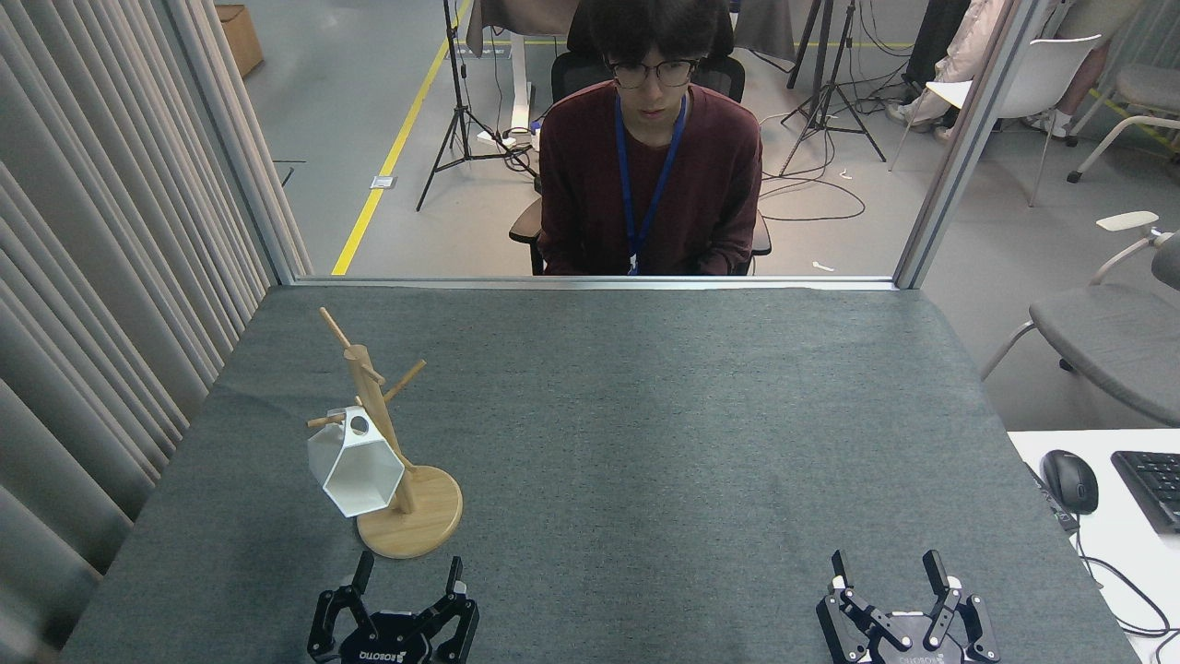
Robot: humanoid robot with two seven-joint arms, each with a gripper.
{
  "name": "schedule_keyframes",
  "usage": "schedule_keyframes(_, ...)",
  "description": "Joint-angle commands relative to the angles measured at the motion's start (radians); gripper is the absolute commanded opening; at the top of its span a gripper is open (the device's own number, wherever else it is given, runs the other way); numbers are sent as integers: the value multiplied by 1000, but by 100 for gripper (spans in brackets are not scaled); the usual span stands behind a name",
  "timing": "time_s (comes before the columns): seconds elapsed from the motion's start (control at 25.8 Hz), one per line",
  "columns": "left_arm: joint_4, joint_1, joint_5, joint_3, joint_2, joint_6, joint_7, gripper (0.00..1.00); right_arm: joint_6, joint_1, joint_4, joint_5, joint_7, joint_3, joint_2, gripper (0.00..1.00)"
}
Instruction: Hang cup on storage rack
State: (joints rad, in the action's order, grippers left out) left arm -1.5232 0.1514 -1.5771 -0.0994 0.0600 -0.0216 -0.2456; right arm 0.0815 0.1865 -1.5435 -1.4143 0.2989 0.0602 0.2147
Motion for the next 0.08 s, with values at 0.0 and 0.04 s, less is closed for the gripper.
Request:
schedule_keyframes(0.0, -2, 0, 0, -6, 0, 0, 0, 100, 4, 1, 0, 12, -1, 1, -1, 98)
schedule_keyframes(0.04, -2, 0, 0, -8, 0, 0, 0, 100, 3, 1, 0, 12, -1, 1, -1, 98)
